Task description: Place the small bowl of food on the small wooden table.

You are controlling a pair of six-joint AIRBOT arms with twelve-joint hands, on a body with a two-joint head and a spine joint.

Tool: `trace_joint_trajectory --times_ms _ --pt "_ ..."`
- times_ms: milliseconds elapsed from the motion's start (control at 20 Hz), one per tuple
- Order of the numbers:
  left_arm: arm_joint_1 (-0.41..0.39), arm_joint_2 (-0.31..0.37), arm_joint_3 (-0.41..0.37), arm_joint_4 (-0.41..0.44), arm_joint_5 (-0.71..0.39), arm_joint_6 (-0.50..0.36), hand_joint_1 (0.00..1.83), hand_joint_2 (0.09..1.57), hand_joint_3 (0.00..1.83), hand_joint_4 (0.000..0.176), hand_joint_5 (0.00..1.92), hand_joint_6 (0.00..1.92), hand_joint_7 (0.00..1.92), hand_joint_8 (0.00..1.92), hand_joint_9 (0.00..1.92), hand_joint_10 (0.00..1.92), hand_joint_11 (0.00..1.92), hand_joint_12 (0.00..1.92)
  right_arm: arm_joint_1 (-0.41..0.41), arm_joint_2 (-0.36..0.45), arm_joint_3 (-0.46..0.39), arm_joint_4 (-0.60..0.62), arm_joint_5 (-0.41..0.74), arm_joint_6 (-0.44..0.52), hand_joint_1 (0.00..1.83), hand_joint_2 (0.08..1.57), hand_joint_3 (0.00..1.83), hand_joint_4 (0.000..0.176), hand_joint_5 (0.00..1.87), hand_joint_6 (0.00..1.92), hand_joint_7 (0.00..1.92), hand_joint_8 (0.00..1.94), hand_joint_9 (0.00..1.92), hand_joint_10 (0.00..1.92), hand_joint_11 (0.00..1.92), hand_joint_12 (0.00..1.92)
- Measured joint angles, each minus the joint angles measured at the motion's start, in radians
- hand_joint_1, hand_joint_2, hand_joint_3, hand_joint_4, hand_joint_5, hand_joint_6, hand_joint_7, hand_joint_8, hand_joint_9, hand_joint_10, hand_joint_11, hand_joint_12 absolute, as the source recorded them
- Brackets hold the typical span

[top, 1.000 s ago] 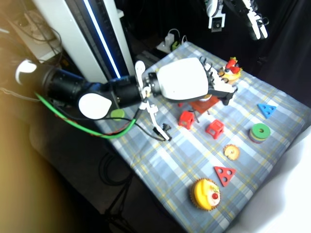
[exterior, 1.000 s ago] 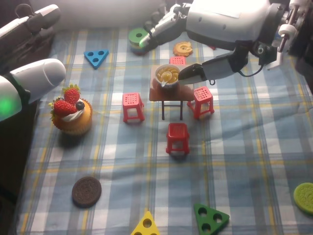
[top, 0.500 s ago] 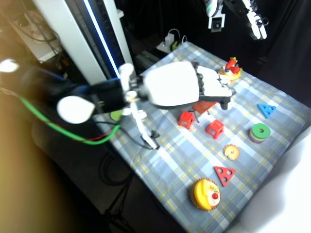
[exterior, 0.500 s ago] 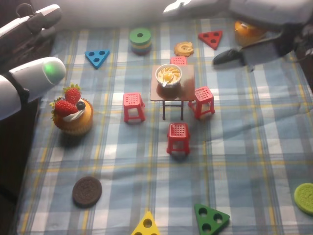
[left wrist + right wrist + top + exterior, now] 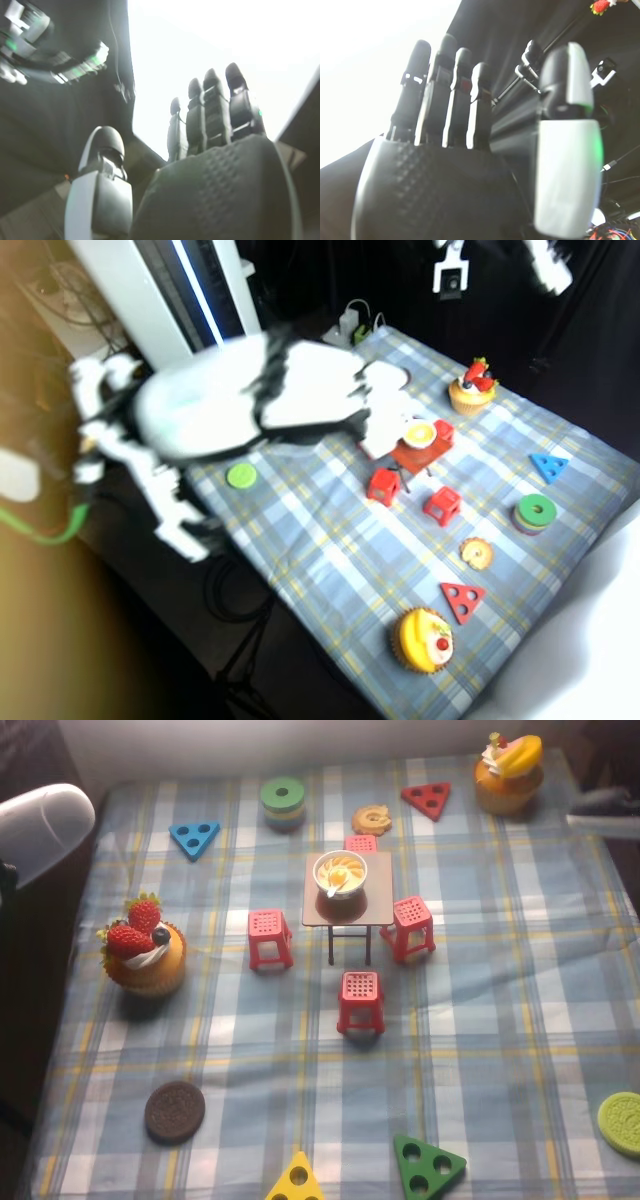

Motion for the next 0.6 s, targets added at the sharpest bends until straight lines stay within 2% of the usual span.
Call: trace_joint_trajectory --times_ms 50,100,150,200,250,300,350,450,500,550,600 --pt "0.0 0.0 0.0 0.006 -0.025 -0.008 0.29 1.15 0.01 0.09 0.24 0.0 0.24 0.0 0.19 0.0 0.0 0.52 -0.056 0.003 -0.015 0.041 0.06 -0.017 0.97 1.1 0.0 0.0 0.49 0.01 0.61 0.01 0.63 0.01 0.16 1.06" --pt "0.0 0.0 0.0 0.008 -0.049 -0.023 0.3 1.14 0.0 0.087 0.25 0.0 0.24 0.0 0.19 0.0 0.0 0.53 -0.119 0.003 -0.026 0.089 0.124 -0.022 0.93 1.13 0.0 0.0 0.49 0.0 0.61 0.01 0.63 0.01 0.1 1.12" --pt "0.0 0.0 0.0 0.007 -0.076 -0.034 0.25 1.13 0.0 0.082 0.24 0.0 0.24 0.0 0.21 0.0 0.0 0.45 -0.185 -0.002 -0.035 0.143 0.192 -0.023 0.89 1.13 0.0 0.0 0.51 0.0 0.63 0.01 0.64 0.01 0.05 1.21" --pt "0.0 0.0 0.0 0.003 -0.095 -0.045 0.31 1.12 0.0 0.089 0.24 0.0 0.24 0.0 0.18 0.01 0.0 0.31 -0.24 -0.007 -0.042 0.193 0.248 -0.024 0.85 1.12 0.0 0.0 0.5 0.0 0.62 0.0 0.63 0.01 0.01 1.25" --pt "0.0 0.0 0.0 -0.001 -0.116 -0.055 0.38 1.14 0.0 0.057 0.22 0.0 0.22 0.0 0.16 0.0 0.0 0.27 -0.294 -0.015 -0.052 0.255 0.309 -0.025 0.81 1.11 0.0 0.0 0.49 0.0 0.63 0.0 0.64 0.01 0.01 1.25" --pt "0.0 -0.006 0.003 0.002 -0.134 -0.072 0.34 1.15 0.01 0.095 0.15 0.0 0.22 0.0 0.17 0.01 0.0 0.28 -0.344 -0.023 -0.061 0.306 0.364 -0.028 0.79 1.11 0.0 0.0 0.52 0.01 0.67 0.01 0.69 0.03 0.12 1.2" --pt "0.0 -0.012 0.006 0.007 -0.146 -0.08 0.31 1.17 0.01 0.084 0.09 0.0 0.21 0.0 0.17 0.0 0.0 0.31 -0.368 -0.027 -0.063 0.328 0.396 -0.028 0.78 1.14 0.0 0.0 0.53 0.0 0.68 0.01 0.71 0.03 0.17 1.12" --pt "0.001 -0.033 0.006 0.01 -0.167 -0.109 0.25 1.17 0.0 0.036 0.07 0.0 0.26 0.01 0.24 0.01 0.0 0.45 -0.448 -0.042 -0.079 0.399 0.486 -0.029 0.76 1.16 0.0 0.001 0.56 0.0 0.71 0.01 0.75 0.03 0.32 0.88" --pt "0.002 -0.04 0.01 0.01 -0.175 -0.127 0.22 1.18 0.0 0.033 0.04 0.0 0.25 0.0 0.25 0.01 0.0 0.49 -0.458 -0.045 -0.086 0.413 0.496 -0.03 0.72 1.16 0.0 0.007 0.52 0.0 0.7 0.0 0.77 0.02 0.36 0.84" --pt "0.005 -0.056 0.025 0.011 -0.195 -0.183 0.2 1.18 0.0 0.0 0.09 0.0 0.32 0.0 0.33 0.0 0.0 0.77 -0.461 -0.054 -0.097 0.429 0.515 -0.031 0.62 1.2 0.0 0.016 0.29 0.0 0.57 0.0 0.68 0.0 0.32 0.72" --pt "0.011 -0.063 0.035 0.012 -0.206 -0.214 0.21 1.2 0.0 0.005 0.04 0.0 0.32 0.0 0.4 0.01 0.04 0.8 -0.461 -0.059 -0.098 0.427 0.522 -0.032 0.6 1.27 0.02 0.064 0.17 0.0 0.38 0.0 0.49 0.0 0.12 0.62"
